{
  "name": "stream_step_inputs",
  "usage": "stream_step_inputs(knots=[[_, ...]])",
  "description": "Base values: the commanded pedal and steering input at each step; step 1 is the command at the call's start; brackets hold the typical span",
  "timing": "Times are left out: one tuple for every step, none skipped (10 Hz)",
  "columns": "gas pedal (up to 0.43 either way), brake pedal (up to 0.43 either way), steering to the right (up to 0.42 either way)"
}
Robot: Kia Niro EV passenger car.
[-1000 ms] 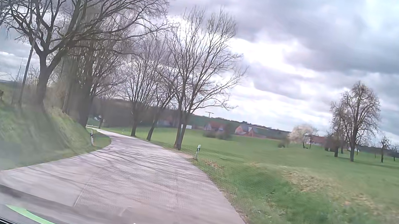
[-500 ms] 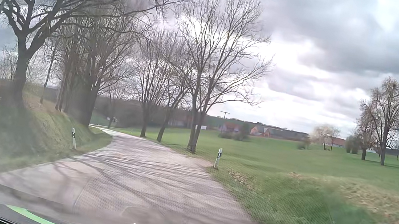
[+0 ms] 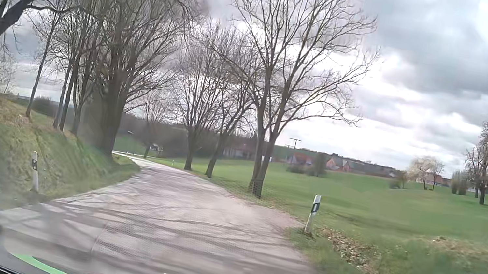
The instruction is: Follow the waypoints while adhering to traffic rules and regulations
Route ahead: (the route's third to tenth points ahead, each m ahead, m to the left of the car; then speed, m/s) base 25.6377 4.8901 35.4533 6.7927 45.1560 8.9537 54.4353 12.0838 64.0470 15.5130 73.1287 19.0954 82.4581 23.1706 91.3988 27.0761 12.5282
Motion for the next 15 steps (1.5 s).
stream_step_inputs(knots=[[0.059, 0.000, -0.038], [0.059, 0.000, -0.038], [0.059, 0.000, -0.038], [0.059, 0.000, -0.038], [0.059, 0.000, -0.038], [0.059, 0.000, -0.038], [0.059, 0.000, -0.038], [0.059, 0.000, -0.038], [0.059, 0.000, -0.037], [0.059, 0.000, -0.035], [0.059, 0.000, -0.034], [0.059, 0.000, -0.033], [0.059, 0.000, -0.033], [0.059, 0.000, -0.033], [0.059, 0.000, -0.032]])
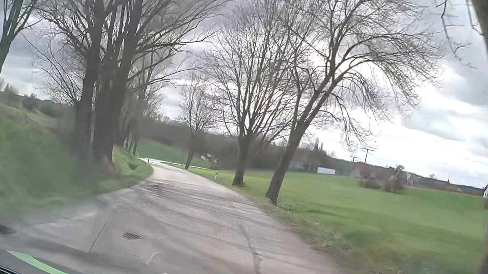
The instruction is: Follow the waypoints while adhering to traffic rules and regulations
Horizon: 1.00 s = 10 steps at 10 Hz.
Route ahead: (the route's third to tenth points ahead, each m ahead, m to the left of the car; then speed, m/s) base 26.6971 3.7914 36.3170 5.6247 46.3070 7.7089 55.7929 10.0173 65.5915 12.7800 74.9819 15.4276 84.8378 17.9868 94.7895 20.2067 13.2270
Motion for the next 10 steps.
stream_step_inputs(knots=[[0.067, 0.000, -0.031], [0.067, 0.000, -0.029], [0.067, 0.000, -0.029], [0.067, 0.000, -0.026], [0.067, 0.000, -0.025], [0.067, 0.000, -0.024], [0.067, 0.000, -0.024], [0.067, 0.000, -0.024], [0.067, 0.000, -0.024], [0.067, 0.000, -0.024]])
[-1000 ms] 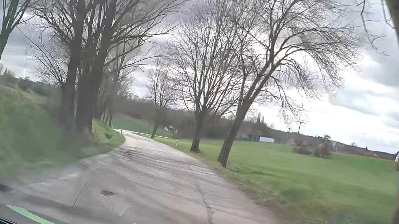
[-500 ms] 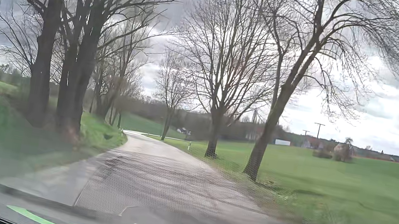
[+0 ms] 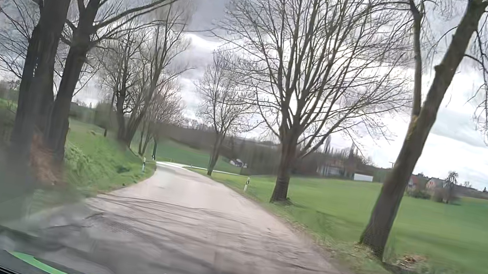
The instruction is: Follow the waypoints while adhering to traffic rules and regulations
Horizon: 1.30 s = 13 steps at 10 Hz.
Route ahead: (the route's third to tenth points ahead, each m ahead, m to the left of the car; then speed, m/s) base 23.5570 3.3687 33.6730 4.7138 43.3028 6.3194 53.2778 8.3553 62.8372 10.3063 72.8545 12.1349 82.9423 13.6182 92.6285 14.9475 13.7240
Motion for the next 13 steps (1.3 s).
stream_step_inputs(knots=[[0.067, 0.000, -0.024], [0.059, 0.000, -0.024], [0.047, 0.000, -0.024], [0.000, 0.000, -0.024], [0.000, 0.000, -0.024], [0.000, 0.000, -0.024], [0.000, 0.000, -0.024], [0.000, 0.000, -0.024], [0.000, 0.000, -0.024], [0.000, 0.000, -0.024], [0.000, 0.000, -0.024], [0.000, 0.000, -0.024], [0.000, 0.000, -0.024]])
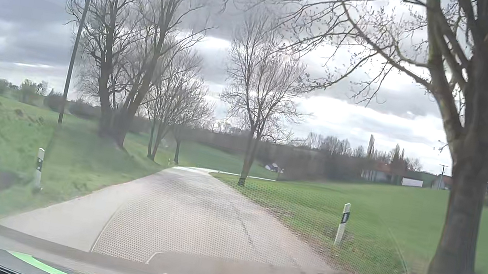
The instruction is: Follow the waypoints while adhering to traffic rules and regulations
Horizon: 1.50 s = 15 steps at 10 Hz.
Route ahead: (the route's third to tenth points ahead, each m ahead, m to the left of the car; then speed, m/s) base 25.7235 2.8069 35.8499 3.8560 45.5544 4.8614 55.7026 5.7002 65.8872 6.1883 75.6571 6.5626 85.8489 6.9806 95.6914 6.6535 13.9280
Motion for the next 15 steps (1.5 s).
stream_step_inputs(knots=[[0.000, 0.000, -0.024], [0.000, 0.000, -0.024], [0.000, 0.000, -0.024], [0.000, 0.000, -0.024], [0.000, 0.000, -0.024], [0.000, 0.000, -0.022], [0.000, 0.000, -0.020], [0.000, 0.000, -0.020], [0.000, 0.000, -0.020], [0.000, 0.000, -0.020], [0.000, 0.000, -0.020], [0.000, 0.000, -0.019], [0.000, 0.000, -0.019], [0.000, 0.000, -0.018], [0.000, 0.000, -0.017]])
